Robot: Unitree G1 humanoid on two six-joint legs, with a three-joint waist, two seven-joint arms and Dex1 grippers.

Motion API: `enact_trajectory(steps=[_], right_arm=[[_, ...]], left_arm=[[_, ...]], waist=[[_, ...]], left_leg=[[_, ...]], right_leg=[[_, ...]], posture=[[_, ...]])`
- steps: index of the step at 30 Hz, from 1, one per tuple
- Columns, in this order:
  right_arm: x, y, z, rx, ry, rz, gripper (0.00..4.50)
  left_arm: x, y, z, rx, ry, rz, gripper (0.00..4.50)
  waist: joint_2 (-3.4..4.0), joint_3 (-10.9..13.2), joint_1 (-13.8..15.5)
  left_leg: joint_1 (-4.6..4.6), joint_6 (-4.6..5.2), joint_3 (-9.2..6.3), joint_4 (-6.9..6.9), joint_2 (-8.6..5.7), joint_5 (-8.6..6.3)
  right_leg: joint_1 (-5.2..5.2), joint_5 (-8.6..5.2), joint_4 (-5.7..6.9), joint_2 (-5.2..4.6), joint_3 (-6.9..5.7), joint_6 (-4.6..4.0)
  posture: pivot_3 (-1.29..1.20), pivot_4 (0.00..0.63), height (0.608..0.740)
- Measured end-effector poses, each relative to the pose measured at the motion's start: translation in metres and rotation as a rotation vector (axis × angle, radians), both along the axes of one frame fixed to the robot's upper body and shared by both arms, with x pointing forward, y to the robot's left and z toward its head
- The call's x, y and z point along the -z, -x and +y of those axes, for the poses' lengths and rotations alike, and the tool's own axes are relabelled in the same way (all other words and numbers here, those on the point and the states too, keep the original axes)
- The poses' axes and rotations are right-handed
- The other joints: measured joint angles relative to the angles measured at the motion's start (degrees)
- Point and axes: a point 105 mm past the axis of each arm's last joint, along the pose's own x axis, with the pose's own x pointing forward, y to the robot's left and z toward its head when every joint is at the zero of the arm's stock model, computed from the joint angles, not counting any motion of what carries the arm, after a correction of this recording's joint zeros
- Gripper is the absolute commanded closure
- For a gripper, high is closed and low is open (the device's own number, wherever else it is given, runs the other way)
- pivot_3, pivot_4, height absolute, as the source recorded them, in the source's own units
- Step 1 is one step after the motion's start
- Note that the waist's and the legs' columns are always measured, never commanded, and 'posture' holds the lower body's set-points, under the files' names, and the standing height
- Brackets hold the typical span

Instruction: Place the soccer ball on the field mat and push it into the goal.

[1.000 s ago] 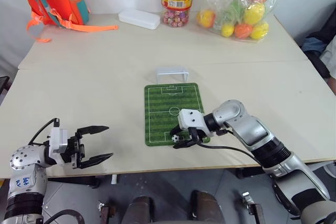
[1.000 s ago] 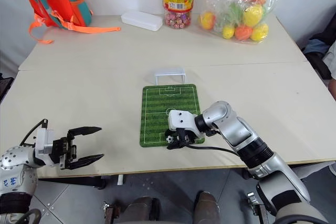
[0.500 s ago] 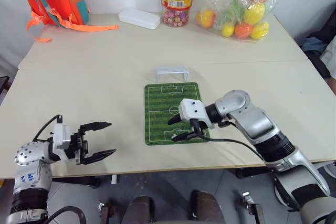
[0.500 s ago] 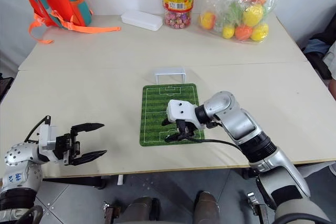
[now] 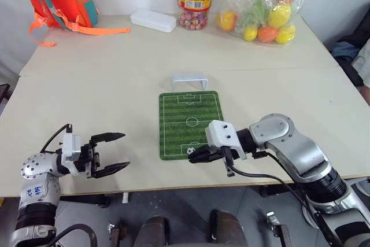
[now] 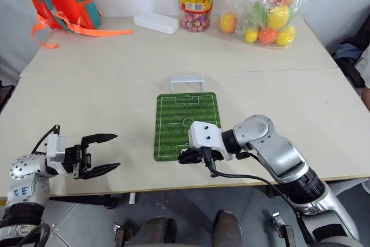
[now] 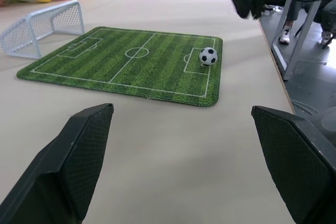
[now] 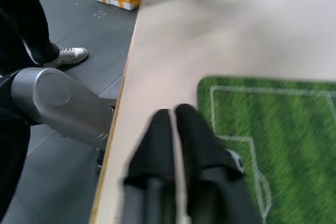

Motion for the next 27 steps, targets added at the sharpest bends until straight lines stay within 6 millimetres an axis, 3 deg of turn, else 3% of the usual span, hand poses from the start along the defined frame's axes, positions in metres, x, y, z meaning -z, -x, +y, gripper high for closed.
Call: enact_trajectory(steps=[5, 13, 19, 22, 25, 27], right_arm=[[0.028, -0.005, 0.005, 0.083, 0.003, 0.066, 4.47], [0.036, -0.007, 0.01, 0.08, -0.02, 0.091, 4.47], [0.04, -0.04, 0.007, 0.161, -0.012, 0.055, 4.47], [0.027, -0.073, -0.002, 0.251, -0.012, -0.037, 4.47], [-0.007, -0.103, -0.011, 0.356, -0.078, -0.152, 4.47], [-0.028, -0.11, -0.011, 0.381, -0.127, -0.203, 4.47]], left_arm=[[-0.001, -0.001, 0.0, 0.002, 0.0, -0.001, 0.0], [0.001, 0.001, 0.001, 0.0, -0.004, 0.01, 0.0], [0.003, 0.003, 0.002, -0.004, -0.006, 0.019, 0.0], [0.002, 0.002, 0.002, -0.003, -0.006, 0.018, 0.0], [0.0, 0.001, 0.002, -0.001, -0.007, 0.006, 0.0], [-0.003, -0.001, 0.001, 0.0, -0.007, -0.005, 0.0]], waist=[[-0.04, -0.02, 0.06], [-0.05, -0.02, 0.07], [-0.05, -0.02, -0.04], [-0.05, -0.02, -0.1], [-0.05, -0.02, -0.1], [-0.05, -0.02, -0.09]], left_leg=[[0.0, 0.0, 0.01, 0.0, 0.0, 0.0], [0.0, 0.0, 0.01, -0.01, 0.01, 0.0], [0.02, 0.0, 0.04, 0.0, 0.01, 0.0], [0.02, 0.0, 0.09, 0.01, 0.01, 0.0], [0.02, 0.0, 0.08, -0.03, 0.04, 0.0], [0.02, 0.0, 0.08, -0.07, 0.05, 0.0]], right_leg=[[-0.01, 0.0, 0.0, 0.0, 0.01, 0.0], [-0.01, 0.0, 0.0, 0.01, 0.01, 0.0], [-0.03, 0.0, 0.02, 0.01, 0.05, 0.0], [-0.05, 0.0, 0.02, 0.01, 0.1, -0.01], [-0.07, 0.01, 0.02, 0.04, 0.1, -0.01], [-0.08, 0.0, 0.0, 0.05, 0.09, -0.01]], posture=[[0.0, 0.15, 0.74], [0.0, 0.15, 0.74], [0.0, 0.15, 0.74], [0.0, 0.15, 0.74], [0.0, 0.15, 0.74], [0.0, 0.15, 0.74]])
